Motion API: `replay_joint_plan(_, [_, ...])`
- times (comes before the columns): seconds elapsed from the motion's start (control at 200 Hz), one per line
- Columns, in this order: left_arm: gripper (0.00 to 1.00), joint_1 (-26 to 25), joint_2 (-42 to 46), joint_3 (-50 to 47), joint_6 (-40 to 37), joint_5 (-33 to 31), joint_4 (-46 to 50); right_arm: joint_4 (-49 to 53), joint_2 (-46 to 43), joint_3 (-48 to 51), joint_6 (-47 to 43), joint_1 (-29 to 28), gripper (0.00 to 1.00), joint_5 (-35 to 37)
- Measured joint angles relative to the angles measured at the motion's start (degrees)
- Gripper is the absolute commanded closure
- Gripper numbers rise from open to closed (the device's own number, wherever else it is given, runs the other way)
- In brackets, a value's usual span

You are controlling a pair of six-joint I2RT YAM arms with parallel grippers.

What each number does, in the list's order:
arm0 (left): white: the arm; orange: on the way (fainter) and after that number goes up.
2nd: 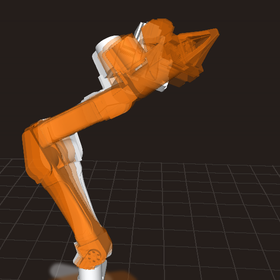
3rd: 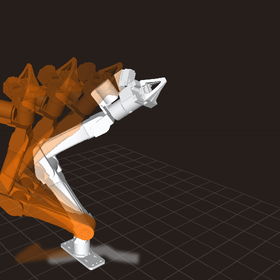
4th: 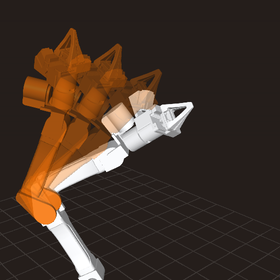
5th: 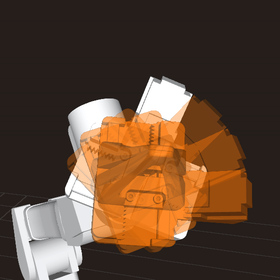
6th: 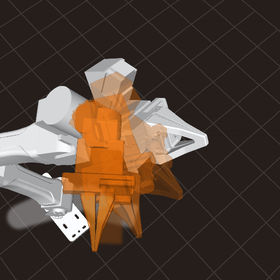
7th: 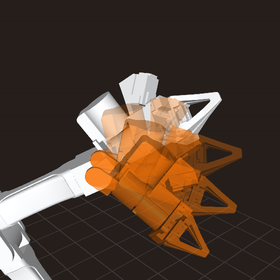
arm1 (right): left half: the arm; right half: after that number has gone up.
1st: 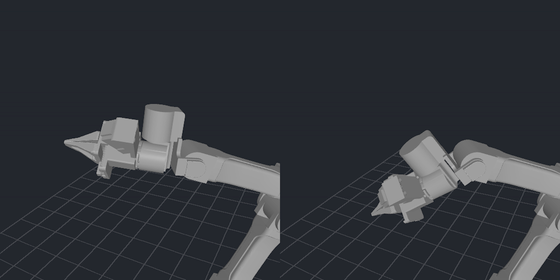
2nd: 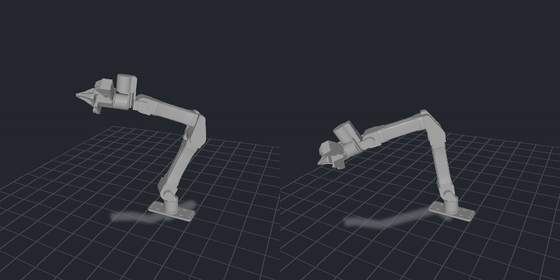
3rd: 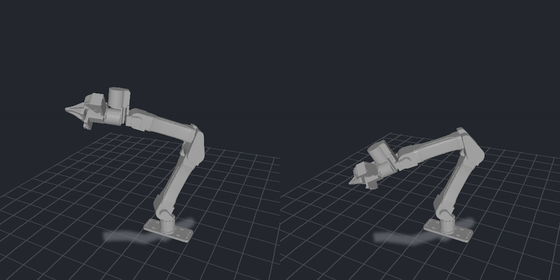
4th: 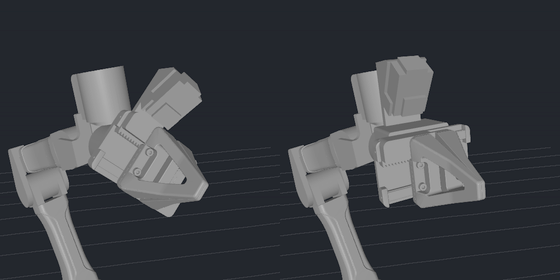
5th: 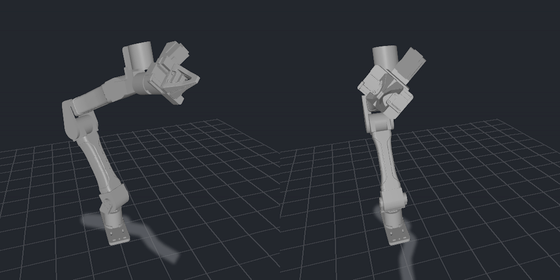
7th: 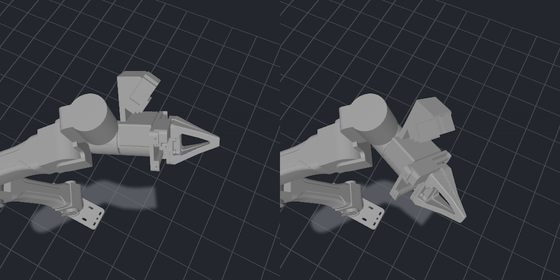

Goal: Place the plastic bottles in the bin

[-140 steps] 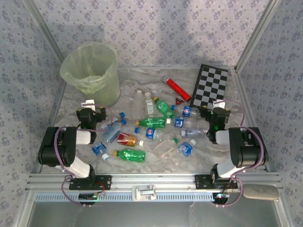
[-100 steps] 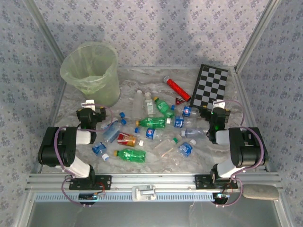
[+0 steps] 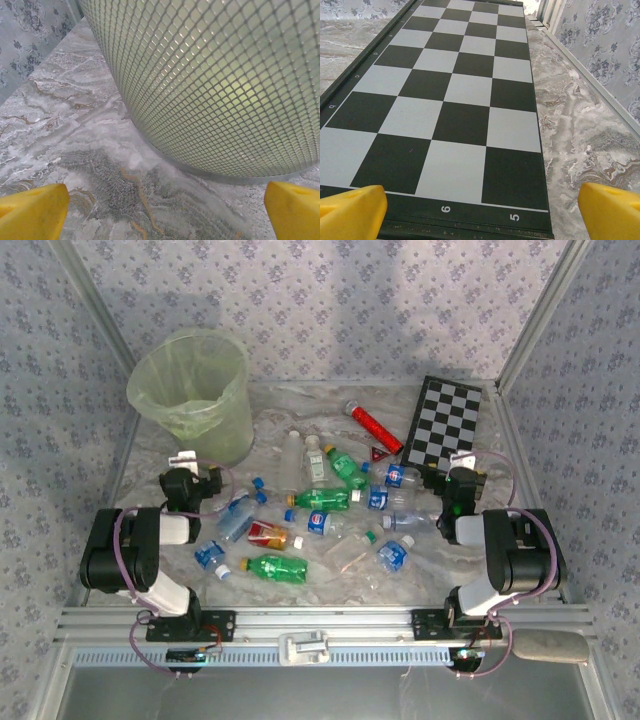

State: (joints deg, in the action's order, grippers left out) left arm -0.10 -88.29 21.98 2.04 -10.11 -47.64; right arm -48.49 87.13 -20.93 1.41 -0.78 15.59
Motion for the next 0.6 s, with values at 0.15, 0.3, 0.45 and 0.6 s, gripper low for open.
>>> replay_joint_plan(0.15, [0.00, 0.0, 0.0, 0.0, 0.2, 0.5, 0.1, 0.0, 0.0, 0.0, 0.0, 0.0, 0.00, 0.0])
replay_joint_plan(0.3, [0.00, 0.0, 0.0, 0.0, 0.2, 0.5, 0.1, 0.0, 0.0, 0.0, 0.0, 0.0, 0.00, 0.0])
replay_joint_plan(0.45, [0.00, 0.0, 0.0, 0.0, 0.2, 0.5, 0.1, 0.0, 0.0, 0.0, 0.0, 0.0, 0.00, 0.0])
replay_joint_plan(0.6, [0.00, 0.0, 0.0, 0.0, 0.2, 0.5, 0.1, 0.0, 0.0, 0.0, 0.0, 0.0, 0.00, 0.0])
